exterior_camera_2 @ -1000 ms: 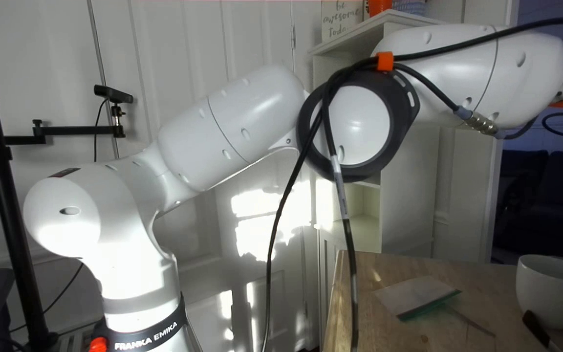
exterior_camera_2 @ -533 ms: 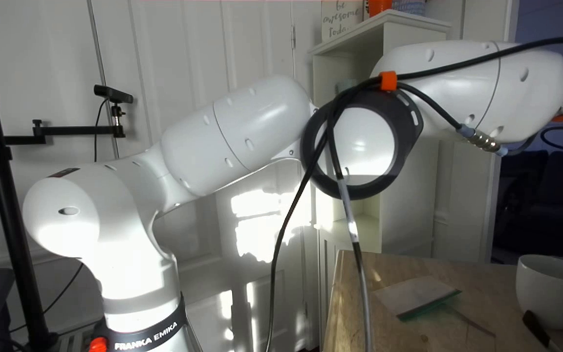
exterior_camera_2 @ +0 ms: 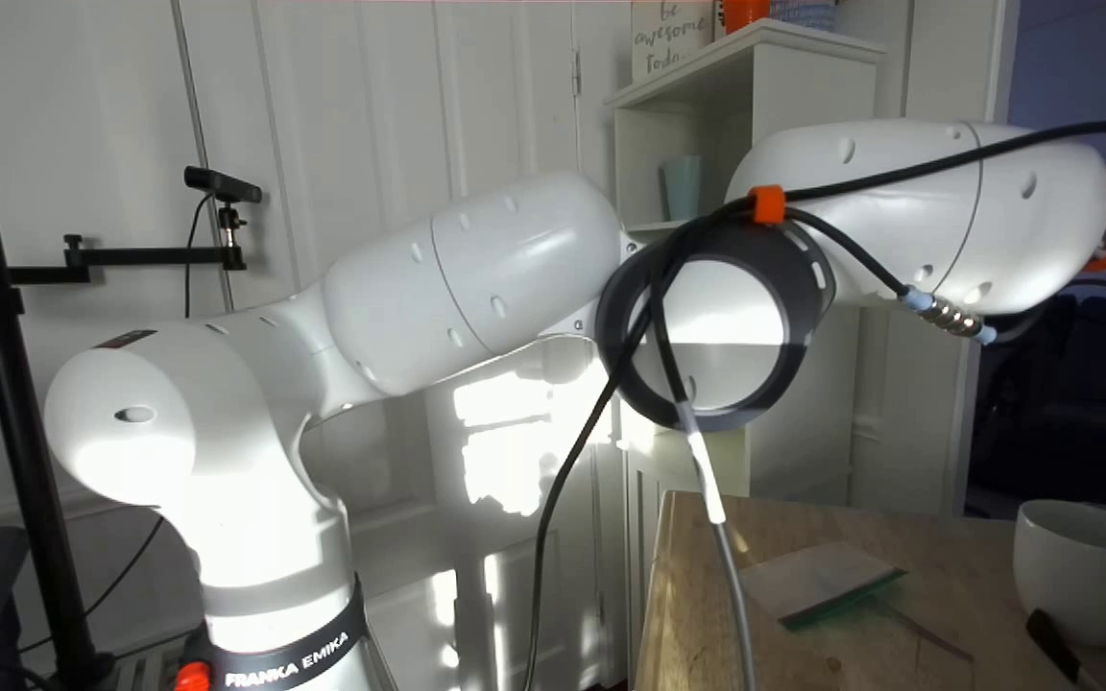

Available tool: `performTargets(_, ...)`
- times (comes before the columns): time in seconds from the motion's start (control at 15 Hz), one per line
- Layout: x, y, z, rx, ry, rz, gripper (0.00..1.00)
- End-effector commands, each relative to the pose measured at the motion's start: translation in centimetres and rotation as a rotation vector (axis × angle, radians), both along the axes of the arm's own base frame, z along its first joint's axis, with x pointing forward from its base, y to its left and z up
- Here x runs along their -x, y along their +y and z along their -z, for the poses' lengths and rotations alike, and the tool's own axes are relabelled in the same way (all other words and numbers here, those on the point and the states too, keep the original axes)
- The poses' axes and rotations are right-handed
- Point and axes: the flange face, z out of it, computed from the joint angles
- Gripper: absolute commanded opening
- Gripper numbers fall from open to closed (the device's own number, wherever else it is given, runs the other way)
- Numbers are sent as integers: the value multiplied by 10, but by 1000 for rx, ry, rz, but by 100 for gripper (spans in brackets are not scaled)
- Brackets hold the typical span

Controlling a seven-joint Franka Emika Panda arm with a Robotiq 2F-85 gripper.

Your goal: Move the blue box forward

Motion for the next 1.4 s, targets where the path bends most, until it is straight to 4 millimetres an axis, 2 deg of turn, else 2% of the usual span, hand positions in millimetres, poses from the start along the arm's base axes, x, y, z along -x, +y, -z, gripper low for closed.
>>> performTargets(0.0, 0, -2, -1, 11, -3, 9, 2)
performTargets(0.13, -1, 0, -1, 7, -2, 0, 2)
performTargets(0.2, -1, 1, -1, -2, -1, -1, 31)
performTargets(0.33, -1, 4, -7, -6, 1, -24, 37)
performTargets(0.47, 2, 9, -22, -19, 21, -47, 51)
performTargets(0.67, 2, 7, -57, 35, 1, -88, 72)
performTargets(0.93, 21, 0, -113, 102, -25, -314, 99)
performTargets(1.33, 65, 0, -167, 46, 12, -643, 100)
